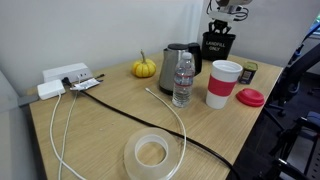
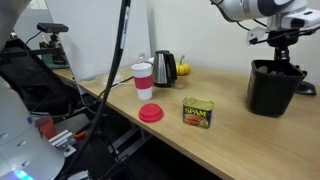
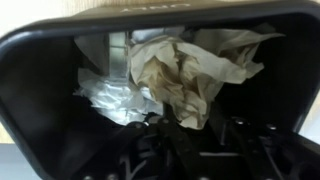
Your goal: Remove the brown paper from the bin and put it on the table
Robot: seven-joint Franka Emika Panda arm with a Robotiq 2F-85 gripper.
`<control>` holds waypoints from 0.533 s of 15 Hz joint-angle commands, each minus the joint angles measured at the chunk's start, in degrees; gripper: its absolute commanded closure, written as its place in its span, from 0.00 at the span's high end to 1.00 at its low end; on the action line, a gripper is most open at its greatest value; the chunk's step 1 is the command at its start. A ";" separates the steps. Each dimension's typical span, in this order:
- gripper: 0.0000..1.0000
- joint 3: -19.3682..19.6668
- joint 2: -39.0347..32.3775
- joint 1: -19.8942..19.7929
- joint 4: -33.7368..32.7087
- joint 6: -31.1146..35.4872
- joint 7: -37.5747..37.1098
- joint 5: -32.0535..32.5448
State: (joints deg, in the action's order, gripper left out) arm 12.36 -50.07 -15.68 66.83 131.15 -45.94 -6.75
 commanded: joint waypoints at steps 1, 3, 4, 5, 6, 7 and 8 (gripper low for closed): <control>0.13 0.56 -0.54 -0.12 -1.52 -0.34 -1.33 -0.01; 0.01 0.92 -0.50 -0.12 -1.92 -0.28 -1.93 0.08; 0.00 1.14 -0.47 -0.12 -2.12 -0.23 -2.14 0.13; 0.00 1.38 -0.40 -0.12 -2.31 -0.20 -2.34 0.16; 0.00 1.58 -0.30 -0.11 -2.46 -0.17 -2.43 0.17; 0.00 1.78 -0.04 -0.08 -2.53 -0.21 -2.52 0.20; 0.00 1.95 0.17 -0.03 -2.60 -0.08 -2.58 0.18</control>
State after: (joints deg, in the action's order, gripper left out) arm 13.86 -50.00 -15.67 64.98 131.15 -47.88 -6.74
